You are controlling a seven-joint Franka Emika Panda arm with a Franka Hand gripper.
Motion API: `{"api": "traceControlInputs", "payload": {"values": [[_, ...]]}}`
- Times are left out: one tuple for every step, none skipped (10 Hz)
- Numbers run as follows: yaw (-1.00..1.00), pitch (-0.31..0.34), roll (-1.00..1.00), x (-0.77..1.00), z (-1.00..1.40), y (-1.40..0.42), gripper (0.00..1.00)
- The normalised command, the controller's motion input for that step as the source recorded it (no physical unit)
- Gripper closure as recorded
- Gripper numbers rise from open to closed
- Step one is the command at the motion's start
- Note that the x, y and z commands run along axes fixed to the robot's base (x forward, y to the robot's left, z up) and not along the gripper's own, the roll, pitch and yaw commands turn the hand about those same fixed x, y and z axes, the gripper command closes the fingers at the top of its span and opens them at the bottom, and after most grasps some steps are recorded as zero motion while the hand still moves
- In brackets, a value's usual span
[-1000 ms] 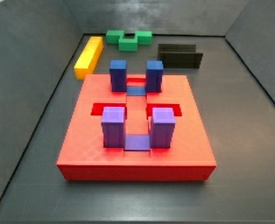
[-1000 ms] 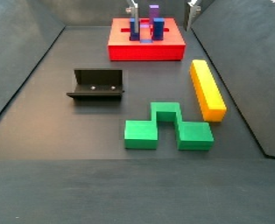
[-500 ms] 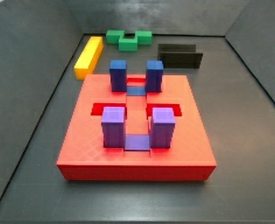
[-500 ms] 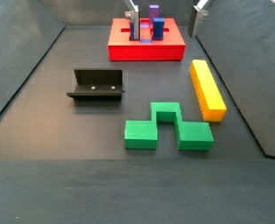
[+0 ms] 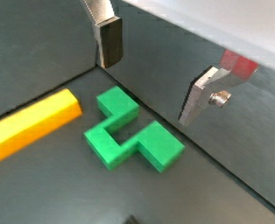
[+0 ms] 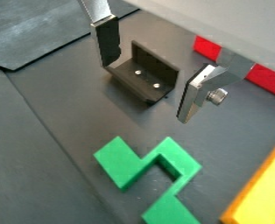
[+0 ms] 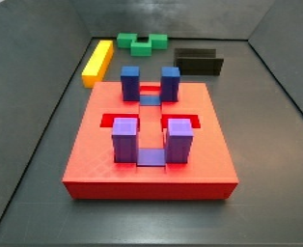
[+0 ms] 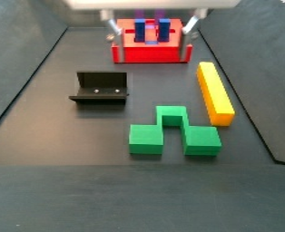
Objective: Pick up the yellow object. Move up. Move to above the board. Insert the yellow object.
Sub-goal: Pick up the yellow object.
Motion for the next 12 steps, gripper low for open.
{"api": "traceControlInputs", "payload": {"values": [[-0.13,0.000,0.02,0.28,-0.33,0.00,0.00],[-0.02,0.000,0.05,0.00,-0.32,-0.01,0.00],[-0.01,0.000,0.03,0.00,-0.25,-0.07,0.00],[-0.09,-0.021,0.06,-0.13,-0.34,-0.38,0.00],[-0.08,-0.034,0.11,-0.07,-0.42,-0.64,0.00],[-0.06,-0.037,0.17,-0.03,-0.50,-0.77,0.00],[-0.07,-0.053,0.17,-0.09,-0.53,-0.79,0.00],[-0.17,-0.131,0.12,-0.41,-0.49,-0.73,0.00],[-0.23,-0.091,0.06,-0.51,-0.37,-0.58,0.00],[-0.31,-0.034,0.05,-0.60,-0.23,-0.43,0.00],[-0.37,-0.010,0.01,-0.73,-0.13,-0.26,0.00],[-0.36,-0.043,0.00,-0.77,-0.09,-0.21,0.00]]}}
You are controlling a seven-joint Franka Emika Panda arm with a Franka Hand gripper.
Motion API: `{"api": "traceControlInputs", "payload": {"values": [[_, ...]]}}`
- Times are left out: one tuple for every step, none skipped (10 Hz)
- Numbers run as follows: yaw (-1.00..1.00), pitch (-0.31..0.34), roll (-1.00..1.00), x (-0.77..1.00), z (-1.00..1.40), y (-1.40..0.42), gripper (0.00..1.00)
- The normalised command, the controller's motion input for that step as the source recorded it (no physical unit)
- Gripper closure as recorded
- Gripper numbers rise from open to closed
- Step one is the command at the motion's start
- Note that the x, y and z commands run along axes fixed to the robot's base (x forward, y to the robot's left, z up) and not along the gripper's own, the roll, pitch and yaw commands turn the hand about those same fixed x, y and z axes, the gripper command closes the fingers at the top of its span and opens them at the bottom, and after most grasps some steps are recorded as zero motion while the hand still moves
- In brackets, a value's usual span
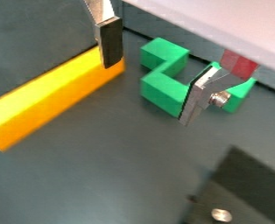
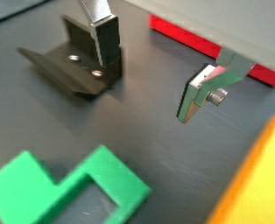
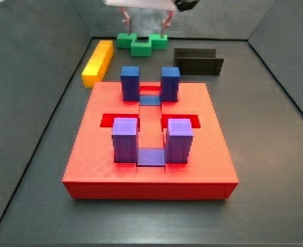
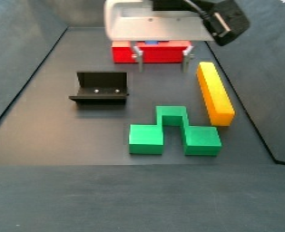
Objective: Pick up the yellow object. Move up. Move to above the board. Insert the yellow object.
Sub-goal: Pick up the yellow object.
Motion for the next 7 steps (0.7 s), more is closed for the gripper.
{"api": "traceControlInputs", "payload": {"values": [[-0.35,-0.066,0.00,-0.79,-0.07,-0.18,0.00],[-0.30,-0.093,0.00,-0.82,-0.02,-0.19,0.00],[-0.23,-0.193,0.00,-0.71,-0.08,-0.24,0.00],[-0.08,-0.171,0.00,-0.57,-0.12,-0.20,0.00],[0.00,-0.201,0.01,-0.55,-0.19,-0.12,0.00],[0.04,-0.229,0.02,-0.49,-0.26,-0.01,0.00],[0.15,-0.227,0.00,-0.33,-0.24,0.01,0.00]]}}
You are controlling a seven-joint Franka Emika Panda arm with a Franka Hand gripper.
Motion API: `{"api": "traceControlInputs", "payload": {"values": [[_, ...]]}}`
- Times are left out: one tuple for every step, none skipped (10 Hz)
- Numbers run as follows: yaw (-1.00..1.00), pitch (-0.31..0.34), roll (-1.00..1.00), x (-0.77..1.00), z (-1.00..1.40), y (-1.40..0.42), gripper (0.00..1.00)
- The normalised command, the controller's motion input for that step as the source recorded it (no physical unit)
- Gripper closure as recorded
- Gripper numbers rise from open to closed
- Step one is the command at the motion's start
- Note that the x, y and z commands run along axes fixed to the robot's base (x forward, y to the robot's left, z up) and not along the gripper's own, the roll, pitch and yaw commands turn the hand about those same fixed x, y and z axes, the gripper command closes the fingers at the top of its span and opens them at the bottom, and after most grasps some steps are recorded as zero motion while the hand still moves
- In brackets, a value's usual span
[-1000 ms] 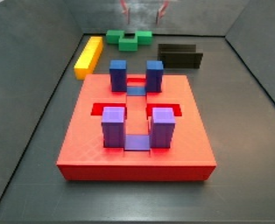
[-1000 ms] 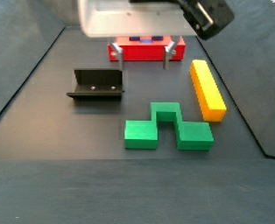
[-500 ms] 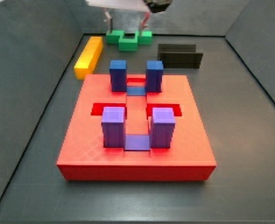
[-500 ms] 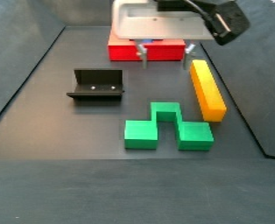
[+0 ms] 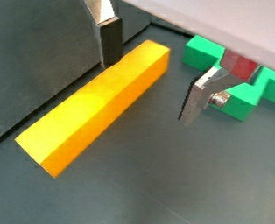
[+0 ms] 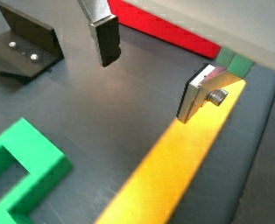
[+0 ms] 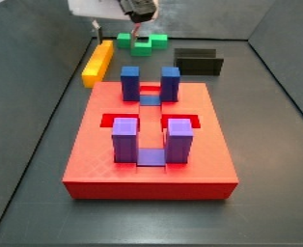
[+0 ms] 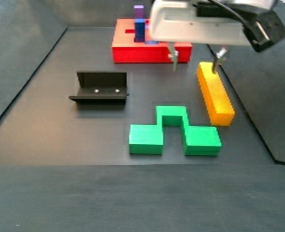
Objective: Pick up the yellow object. Move up. Move to above the board. Insert the yellow object.
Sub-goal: Pick up the yellow object.
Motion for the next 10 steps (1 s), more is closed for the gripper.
{"api": "traceControlInputs", "payload": {"values": [[0.20,-0.209,0.00,-0.23,-0.19,0.11,0.00],[0.25,-0.210,-0.03,-0.20,-0.15,0.19,0.00],[0.27,-0.204,-0.06,-0.27,-0.12,0.24,0.00],[0.15,-0.196,-0.07,-0.47,-0.13,0.09,0.00],[0.07,-0.167,0.00,-0.46,-0.26,-0.06,0.00],[0.08,-0.139,0.07,-0.28,-0.43,-0.30,0.00],[0.13,-0.084,0.06,-0.07,-0.30,-0.22,0.00],[0.19,0.000,0.00,0.05,-0.19,-0.03,0.00],[0.23,0.000,0.00,0.20,-0.25,0.04,0.00],[0.21,0.000,0.01,0.13,-0.29,0.09,0.00]]}}
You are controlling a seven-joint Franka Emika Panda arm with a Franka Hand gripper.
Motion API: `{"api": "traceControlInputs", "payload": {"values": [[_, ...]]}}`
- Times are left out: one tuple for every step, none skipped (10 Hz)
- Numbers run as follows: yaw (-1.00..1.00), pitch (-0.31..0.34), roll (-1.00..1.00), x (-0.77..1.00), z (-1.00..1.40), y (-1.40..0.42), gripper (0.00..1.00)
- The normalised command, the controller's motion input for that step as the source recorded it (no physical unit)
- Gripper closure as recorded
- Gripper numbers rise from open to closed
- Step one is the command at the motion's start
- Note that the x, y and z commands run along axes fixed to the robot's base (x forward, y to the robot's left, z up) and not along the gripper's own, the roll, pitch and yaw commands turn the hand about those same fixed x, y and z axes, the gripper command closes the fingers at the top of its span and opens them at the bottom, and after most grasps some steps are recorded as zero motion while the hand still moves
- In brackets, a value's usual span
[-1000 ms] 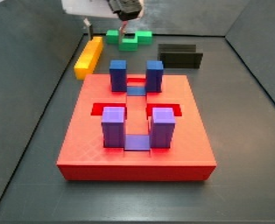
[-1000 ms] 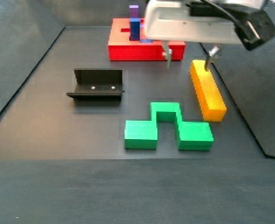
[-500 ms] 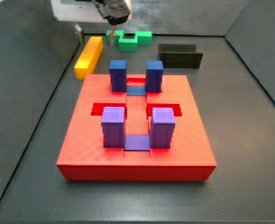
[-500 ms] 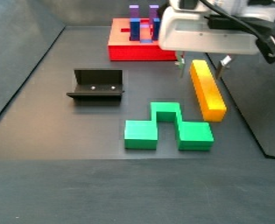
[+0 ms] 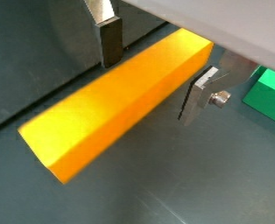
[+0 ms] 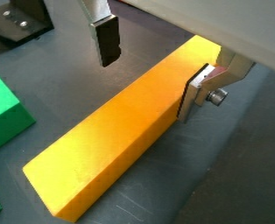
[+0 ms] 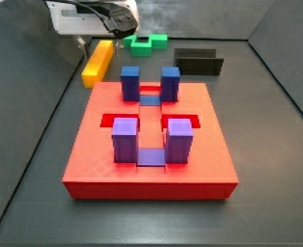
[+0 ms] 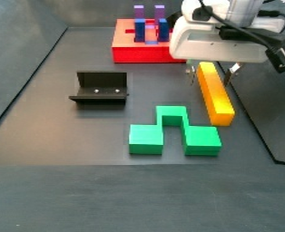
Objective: Pick up the yellow object. Move up. Move to above the board. Insert the yellow object.
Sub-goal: Pick up the yellow object.
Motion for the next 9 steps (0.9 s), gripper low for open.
{"api": "traceControlInputs", "payload": {"values": [[0.19,0.000,0.04,0.00,-0.32,0.09,0.00],[0.17,0.000,0.05,0.00,-0.31,0.02,0.00],[0.05,0.000,0.05,-0.01,-0.23,0.00,0.00],[0.00,0.000,0.06,-0.02,-0.14,-0.03,0.00],[0.00,0.000,0.02,0.00,0.00,-0.03,0.00],[0.00,0.000,0.03,-0.02,0.00,-0.04,0.00],[0.00,0.000,0.03,-0.03,0.00,-0.06,0.00],[0.00,0.000,0.00,0.00,0.00,0.00,1.00],[0.00,0.000,0.00,0.00,0.00,0.00,1.00]]}}
